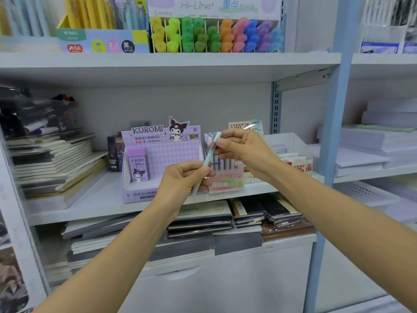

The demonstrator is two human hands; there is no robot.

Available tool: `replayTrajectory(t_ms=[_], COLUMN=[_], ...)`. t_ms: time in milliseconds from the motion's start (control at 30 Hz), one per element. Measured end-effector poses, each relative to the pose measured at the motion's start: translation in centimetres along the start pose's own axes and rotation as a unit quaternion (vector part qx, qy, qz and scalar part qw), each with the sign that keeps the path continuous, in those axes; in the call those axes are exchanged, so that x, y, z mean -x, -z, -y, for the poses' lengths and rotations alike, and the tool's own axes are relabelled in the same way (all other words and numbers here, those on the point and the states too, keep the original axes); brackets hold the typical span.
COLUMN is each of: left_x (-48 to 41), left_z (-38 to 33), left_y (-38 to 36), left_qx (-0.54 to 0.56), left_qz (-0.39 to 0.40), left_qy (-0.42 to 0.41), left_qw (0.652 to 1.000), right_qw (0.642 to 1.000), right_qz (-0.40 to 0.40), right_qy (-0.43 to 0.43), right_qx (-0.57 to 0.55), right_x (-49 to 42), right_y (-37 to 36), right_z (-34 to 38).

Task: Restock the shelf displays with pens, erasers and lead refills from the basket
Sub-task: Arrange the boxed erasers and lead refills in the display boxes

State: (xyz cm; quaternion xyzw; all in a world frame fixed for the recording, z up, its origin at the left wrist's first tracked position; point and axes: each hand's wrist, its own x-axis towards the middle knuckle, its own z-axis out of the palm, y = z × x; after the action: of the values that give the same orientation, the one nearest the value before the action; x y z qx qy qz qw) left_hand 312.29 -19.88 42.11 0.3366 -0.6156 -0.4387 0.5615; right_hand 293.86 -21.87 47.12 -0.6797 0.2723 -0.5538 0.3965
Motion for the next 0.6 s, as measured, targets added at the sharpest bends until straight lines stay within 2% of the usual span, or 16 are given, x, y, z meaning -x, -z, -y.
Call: replayTrajectory(t_ms=[133, 200, 300, 367, 467, 600], left_x=[-0.1, -0.4, -0.6, -0.8, -1.1, -1.3], left_z=[0.1, 0.5, 1.3, 1.9, 2.8, 3.6], left_y=[-0.8, -0.8, -0.5, -0.2, 0.1, 0.3], left_qx=[-0.003, -0.114, -0.330, -0.423, -0.503, -0.534], left_qz=[-0.004, -0.036, -0.063, -0.030, 0.030, 0.041], left_qy=[-0.003, -0.060, -0.174, -0.221, -0.229, -0.230], left_qw=[1.000, 0.991, 0.926, 0.878, 0.833, 0.812], right_qw=[1.000, 0.999, 0.995, 0.989, 0.984, 0.980], right_qz=[-0.002, -0.020, -0.085, -0.119, -0.135, -0.089], right_qy=[0.009, 0.018, 0.036, 0.057, 0.056, 0.040], right_qx=[0.026, 0.038, 0.044, 0.063, 0.103, 0.171], right_x=[0.1, -0.4, -1.6, -2.3, -3.1, -3.4], right_y=[0.9, 1.8, 3.7, 4.9, 5.5, 4.4], right_z=[0.3, 0.8, 1.8, 2.0, 1.0, -1.8])
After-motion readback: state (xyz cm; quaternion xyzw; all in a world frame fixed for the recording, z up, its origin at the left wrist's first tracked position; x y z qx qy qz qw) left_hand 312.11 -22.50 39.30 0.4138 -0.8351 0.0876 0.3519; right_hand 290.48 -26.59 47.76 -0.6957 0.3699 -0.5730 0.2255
